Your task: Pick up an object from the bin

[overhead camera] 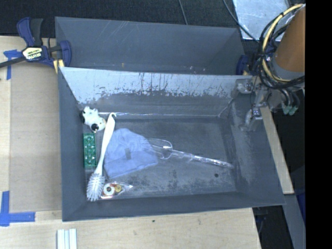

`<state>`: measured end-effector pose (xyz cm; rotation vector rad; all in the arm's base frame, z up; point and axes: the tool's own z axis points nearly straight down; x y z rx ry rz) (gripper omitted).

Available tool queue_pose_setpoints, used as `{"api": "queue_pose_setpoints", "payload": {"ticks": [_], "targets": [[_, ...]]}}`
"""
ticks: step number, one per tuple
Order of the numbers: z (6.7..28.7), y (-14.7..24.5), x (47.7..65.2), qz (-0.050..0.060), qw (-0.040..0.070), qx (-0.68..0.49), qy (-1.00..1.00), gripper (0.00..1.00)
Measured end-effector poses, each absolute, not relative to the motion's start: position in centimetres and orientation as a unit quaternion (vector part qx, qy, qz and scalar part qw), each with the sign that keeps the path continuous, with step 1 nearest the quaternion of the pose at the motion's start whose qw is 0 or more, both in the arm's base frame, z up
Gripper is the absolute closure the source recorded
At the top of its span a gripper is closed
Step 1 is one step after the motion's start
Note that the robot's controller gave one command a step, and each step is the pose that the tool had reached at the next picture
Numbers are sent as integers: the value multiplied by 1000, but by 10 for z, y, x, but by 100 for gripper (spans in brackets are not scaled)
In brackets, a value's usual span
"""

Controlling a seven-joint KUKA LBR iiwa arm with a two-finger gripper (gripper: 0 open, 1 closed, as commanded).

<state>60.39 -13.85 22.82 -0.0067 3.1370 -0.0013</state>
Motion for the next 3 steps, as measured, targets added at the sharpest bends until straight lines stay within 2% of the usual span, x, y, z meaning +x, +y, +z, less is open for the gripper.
{"api": "queue_pose_setpoints", "payload": {"ticks": [1, 2, 3], "targets": [[228, -138, 604, 0, 2, -2, 1000, 0], [174, -112, 549, 0, 2, -1, 1000, 0], [190, -98, 560, -2, 12, 16, 1000, 0]]}}
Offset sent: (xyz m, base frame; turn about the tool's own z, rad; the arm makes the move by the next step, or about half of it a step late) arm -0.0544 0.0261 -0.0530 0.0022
